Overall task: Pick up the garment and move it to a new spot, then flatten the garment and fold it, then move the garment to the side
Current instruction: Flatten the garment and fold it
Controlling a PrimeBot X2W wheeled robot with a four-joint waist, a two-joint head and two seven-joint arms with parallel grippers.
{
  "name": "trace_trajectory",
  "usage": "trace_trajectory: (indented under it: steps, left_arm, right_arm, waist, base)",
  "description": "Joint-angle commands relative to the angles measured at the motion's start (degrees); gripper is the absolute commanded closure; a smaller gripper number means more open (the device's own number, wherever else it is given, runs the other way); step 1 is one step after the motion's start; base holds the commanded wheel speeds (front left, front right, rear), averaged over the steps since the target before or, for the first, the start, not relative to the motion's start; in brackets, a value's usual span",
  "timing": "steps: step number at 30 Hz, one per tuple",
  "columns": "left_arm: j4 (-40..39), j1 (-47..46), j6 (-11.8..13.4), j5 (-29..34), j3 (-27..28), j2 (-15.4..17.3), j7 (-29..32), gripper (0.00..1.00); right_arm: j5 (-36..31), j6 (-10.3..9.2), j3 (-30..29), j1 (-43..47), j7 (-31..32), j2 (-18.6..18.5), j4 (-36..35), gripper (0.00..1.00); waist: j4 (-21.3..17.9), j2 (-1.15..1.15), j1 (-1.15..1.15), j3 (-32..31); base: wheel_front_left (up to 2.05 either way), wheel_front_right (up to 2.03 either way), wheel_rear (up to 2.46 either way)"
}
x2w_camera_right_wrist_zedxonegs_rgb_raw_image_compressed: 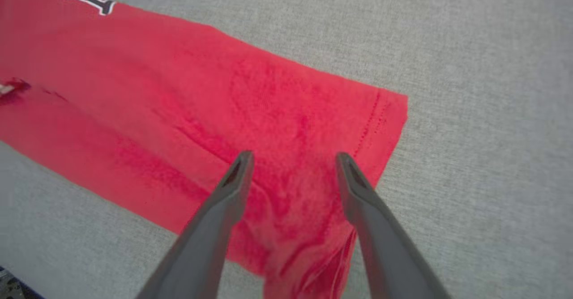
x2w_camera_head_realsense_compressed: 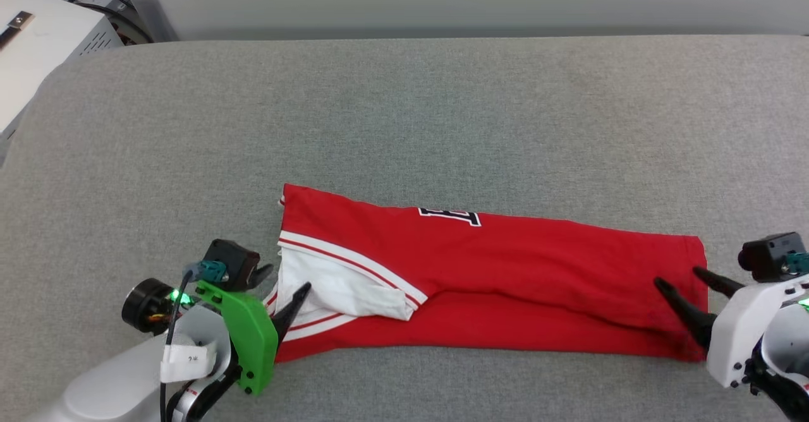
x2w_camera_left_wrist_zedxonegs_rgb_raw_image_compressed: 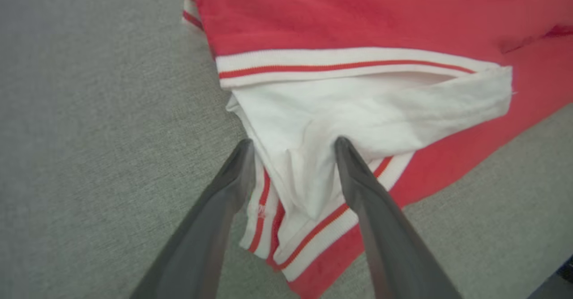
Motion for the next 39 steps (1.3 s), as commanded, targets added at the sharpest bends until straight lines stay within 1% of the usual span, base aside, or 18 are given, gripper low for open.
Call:
trace_trajectory:
  steps: [1, 6, 10, 12, 15, 18, 20, 21, 22, 24, 29, 34, 39]
  left_arm:
    - [-0.3, 1.0, 1.4, 1.3, 0.7, 0.4, -1.6, 0.00]
    - [-2.9, 2.3, 8.6, 4.0, 4.1, 1.1, -9.4, 0.00]
    - [-4.5, 3.9, 13.0, 5.6, 8.4, 0.5, -12.0, 0.00]
    - [-5.4, 5.1, 14.6, 7.1, 10.9, 0.1, -12.3, 0.00]
    - [-7.5, 7.4, 16.8, 11.0, 16.3, -1.2, -12.4, 0.00]
    - [-9.2, 10.8, 18.7, 16.4, 22.0, -3.2, -12.4, 0.00]
    - [-10.0, 12.9, 19.8, 20.4, 25.3, -4.8, -12.4, 0.00]
    - [-10.2, 13.9, 20.1, 21.8, 26.5, -5.7, -12.4, 0.00]
    - [-10.8, 16.7, 20.1, 25.9, 30.5, -8.8, -12.4, 0.00]
    - [-10.9, 18.4, 19.7, 28.9, 33.1, -11.0, -12.4, 0.00]
    - [-10.4, 21.2, 17.4, 34.5, 37.9, -15.4, -12.4, 0.00]
    - [-9.6, 23.3, 14.8, 39.3, 42.4, -19.3, -12.4, 0.00]
    - [-9.8, 25.4, 12.6, 43.8, 46.1, -22.7, -12.4, 0.00]
  right_arm:
    - [-0.1, -0.04, -1.1, 0.9, -0.6, -0.3, -1.1, 0.00]
    - [0.2, -0.04, -7.3, 1.8, -0.2, -0.9, -6.0, 0.00]
    - [2.1, -0.04, -12.3, 2.9, 3.0, -1.2, -6.8, 0.00]
    - [4.2, -0.04, -14.4, 3.7, 5.6, -1.2, -6.4, 0.00]
    - [7.0, -0.04, -16.0, 4.7, 10.1, -1.5, -5.0, 0.00]
    - [8.9, -0.04, -16.4, 5.4, 13.8, -1.4, -3.1, 0.00]
    - [9.5, -0.04, -16.5, 5.5, 14.9, -0.9, -1.7, 0.00]
    - [9.7, -0.04, -16.4, 5.5, 15.2, -0.6, -1.1, 0.00]
    - [10.0, -0.04, -15.7, 5.3, 15.9, 0.6, 1.0, 0.00]
    - [9.9, -0.04, -15.1, 4.8, 16.1, 1.4, 2.7, 0.00]
    - [10.3, -0.04, -12.9, 3.6, 16.3, 3.6, 6.5, 0.00]
    - [11.3, -0.04, -9.1, 2.0, 15.2, 5.6, 8.0, 0.00]
    - [11.5, -0.04, -5.8, 0.4, 13.0, 5.8, 9.3, 0.00]
  waist:
    - [0.3, 0.29, 0.00, -1.1]
    - [0.6, 0.29, 0.00, -2.2]
    - [1.1, 0.29, 0.00, -2.1]
    - [1.5, 0.29, 0.00, -1.9]
    - [2.0, 0.29, 0.00, -1.4]
    - [2.6, 0.29, 0.00, -0.7]
    - [3.1, 0.29, 0.00, -0.2]
    - [3.3, 0.29, 0.00, 0.0]
    - [4.0, 0.29, 0.00, 0.7]
    - [4.4, 0.29, 0.00, 1.2]
    - [5.3, 0.29, 0.00, 2.0]
    - [5.6, 0.29, 0.00, 2.1]
    - [5.3, 0.29, 0.00, 1.8]
  base:
    - [0.00, 0.00, 0.00]
    - [0.00, 0.00, 0.00]
    - [0.00, 0.00, 0.00]
    - [0.00, 0.00, 0.00]
    - [0.00, 0.00, 0.00]
    - [0.00, 0.00, 0.00]
    - [0.00, 0.00, 0.00]
    - [0.00, 0.00, 0.00]
    - [0.00, 0.00, 0.00]
    - [0.00, 0.00, 0.00]
    - [0.00, 0.00, 0.00]
    - [0.00, 0.00, 0.00]
    - [0.00, 0.00, 0.00]
